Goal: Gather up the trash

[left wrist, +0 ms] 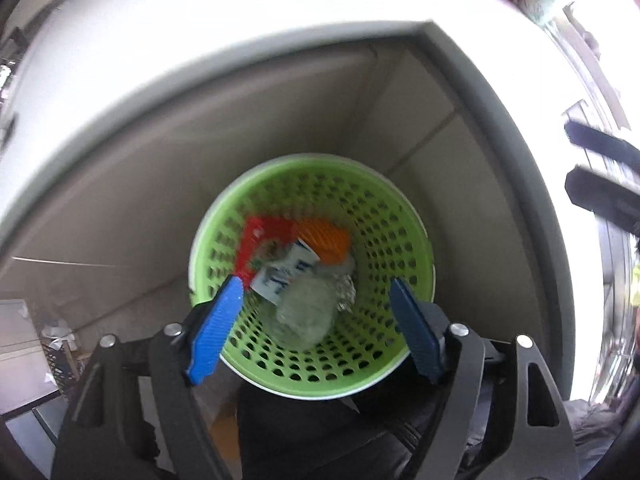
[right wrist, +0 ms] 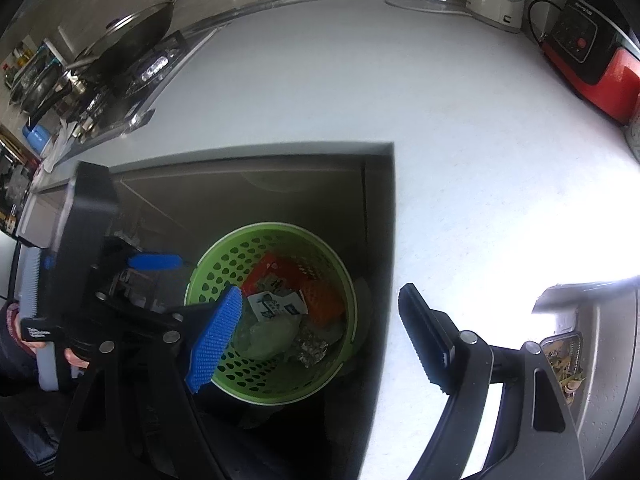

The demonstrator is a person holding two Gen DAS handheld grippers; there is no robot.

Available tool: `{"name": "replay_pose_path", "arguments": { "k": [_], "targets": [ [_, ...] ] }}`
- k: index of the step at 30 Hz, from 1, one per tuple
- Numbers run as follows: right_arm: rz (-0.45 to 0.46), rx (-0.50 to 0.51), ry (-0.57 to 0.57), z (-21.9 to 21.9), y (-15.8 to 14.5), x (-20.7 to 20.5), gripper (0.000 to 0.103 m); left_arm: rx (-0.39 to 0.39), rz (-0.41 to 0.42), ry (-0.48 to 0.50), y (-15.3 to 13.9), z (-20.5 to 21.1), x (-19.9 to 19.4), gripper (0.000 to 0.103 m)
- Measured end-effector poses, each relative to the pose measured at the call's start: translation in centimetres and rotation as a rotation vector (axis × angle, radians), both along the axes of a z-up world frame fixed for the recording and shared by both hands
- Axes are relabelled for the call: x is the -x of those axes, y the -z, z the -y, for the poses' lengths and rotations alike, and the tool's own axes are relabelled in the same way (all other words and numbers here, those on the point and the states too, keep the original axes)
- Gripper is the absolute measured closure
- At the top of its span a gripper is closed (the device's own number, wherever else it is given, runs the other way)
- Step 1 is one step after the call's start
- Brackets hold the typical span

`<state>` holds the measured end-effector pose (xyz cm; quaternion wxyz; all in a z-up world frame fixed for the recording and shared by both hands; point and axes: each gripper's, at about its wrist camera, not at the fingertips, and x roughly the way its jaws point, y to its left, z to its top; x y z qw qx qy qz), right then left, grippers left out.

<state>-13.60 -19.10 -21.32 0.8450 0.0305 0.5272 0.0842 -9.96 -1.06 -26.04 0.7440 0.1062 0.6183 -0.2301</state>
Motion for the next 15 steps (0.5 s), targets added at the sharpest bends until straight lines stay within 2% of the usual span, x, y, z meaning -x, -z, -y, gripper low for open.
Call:
{"name": "replay_pose_path", "arguments": {
  "k": [2,9,12,15],
  "targets": [
    [0.019,0.004,0.009,0.2,-0.4,-0.1,0.015,0.000,0.043,-0.028,-1.5,-0.4,-0.5,0.028],
    [0.111,-0.012,0.049,1.3,-3.2,-1.1,0.012,-0.012,0.245,-0.132,-8.1,-1.6,-2.2,0.019],
    [0.157,-0.013,0.059,1.4,-4.7,-1.9,0.009,0.009,0.322,-0.165,-10.8,-1.8,-2.9,0.014],
    [0.211,-0.014,0.064,1.5,-6.5,-2.5,0.008,0.032,0.379,-0.201,-13.4,-1.9,-3.4,0.013]
  ]
}}
